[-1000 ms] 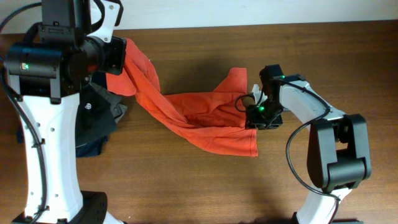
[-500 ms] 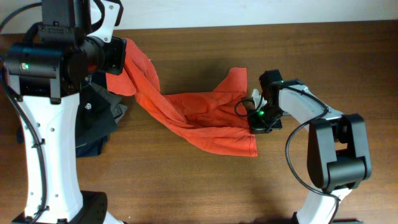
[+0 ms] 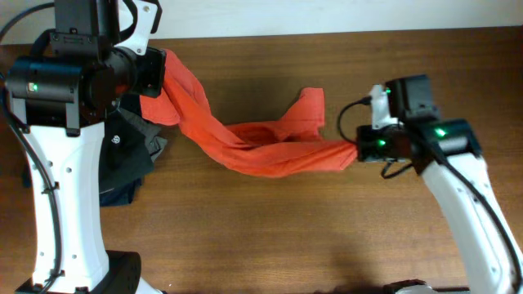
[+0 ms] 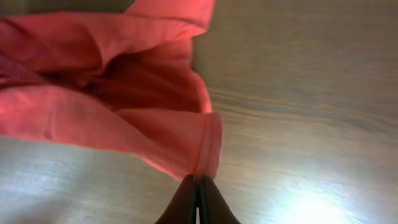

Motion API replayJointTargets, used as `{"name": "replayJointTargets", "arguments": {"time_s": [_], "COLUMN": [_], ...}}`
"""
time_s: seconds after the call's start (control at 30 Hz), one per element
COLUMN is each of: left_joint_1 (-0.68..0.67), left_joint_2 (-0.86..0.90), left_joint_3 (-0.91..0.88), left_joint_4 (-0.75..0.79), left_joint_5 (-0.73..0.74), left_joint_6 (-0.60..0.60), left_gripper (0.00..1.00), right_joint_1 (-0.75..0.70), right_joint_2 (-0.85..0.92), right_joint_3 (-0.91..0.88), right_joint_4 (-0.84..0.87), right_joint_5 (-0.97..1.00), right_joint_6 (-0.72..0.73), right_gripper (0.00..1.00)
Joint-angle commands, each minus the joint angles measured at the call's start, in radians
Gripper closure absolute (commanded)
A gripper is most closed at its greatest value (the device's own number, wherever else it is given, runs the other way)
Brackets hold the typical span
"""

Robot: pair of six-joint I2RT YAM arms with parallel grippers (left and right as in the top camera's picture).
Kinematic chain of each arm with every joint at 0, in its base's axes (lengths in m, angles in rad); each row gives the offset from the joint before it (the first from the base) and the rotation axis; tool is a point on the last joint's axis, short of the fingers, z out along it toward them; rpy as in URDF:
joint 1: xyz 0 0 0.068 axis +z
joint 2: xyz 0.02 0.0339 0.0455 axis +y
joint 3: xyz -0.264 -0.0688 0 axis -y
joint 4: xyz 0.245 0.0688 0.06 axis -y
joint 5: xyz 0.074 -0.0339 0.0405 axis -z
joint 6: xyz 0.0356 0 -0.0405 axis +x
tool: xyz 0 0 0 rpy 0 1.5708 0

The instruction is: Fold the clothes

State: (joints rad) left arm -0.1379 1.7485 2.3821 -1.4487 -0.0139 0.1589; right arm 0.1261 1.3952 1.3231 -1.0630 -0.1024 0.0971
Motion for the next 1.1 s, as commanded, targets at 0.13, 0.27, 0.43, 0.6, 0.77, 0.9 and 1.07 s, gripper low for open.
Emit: {"name": "replayJointTargets", "arguments": {"time_s": [0.13, 0.27, 0.43, 0.6, 0.77, 0.9, 1.07], "left_joint_1": [0.002, 0.0, 0.0, 0.001, 0.001, 0.001, 0.001], "left_joint_2": [-0.057, -0.11, -0.203, -0.296, -0.28, -0.21, -0.018], "left_joint_3": [0.009, 0.009, 0.009, 0.009, 0.006, -0.017, -0.056], "left_joint_4": [0.012, 0.01, -0.019, -0.074, -0.116, -0.116, -0.092], "left_joint_5": [0.009, 0.035, 0.114, 0.219, 0.212, 0.213, 0.237], "left_joint_6": [-0.009, -0.009, -0.009, -0.008, -0.008, -0.009, -0.009], "left_gripper": [0.99, 0.99, 1.0, 0.99, 0.99, 0.99, 1.0], "right_joint_1": [-0.218, -0.316, -0.384, -0.397, -0.396, -0.396, -0.396], "right_joint_2": [-0.217, -0.277, -0.29, -0.276, -0.274, -0.251, -0.193], "right_joint_3": [0.145, 0.306, 0.56, 0.801, 0.839, 0.839, 0.839], "right_joint_4": [-0.09, -0.184, -0.32, -0.415, -0.427, -0.438, -0.441], "right_joint_5": [0.122, 0.132, 0.191, 0.193, 0.193, 0.193, 0.187], "right_joint_6": [0.126, 0.125, 0.125, 0.13, 0.129, 0.129, 0.128], "right_gripper": [0.96, 0.96, 0.96, 0.96, 0.96, 0.96, 0.96]}}
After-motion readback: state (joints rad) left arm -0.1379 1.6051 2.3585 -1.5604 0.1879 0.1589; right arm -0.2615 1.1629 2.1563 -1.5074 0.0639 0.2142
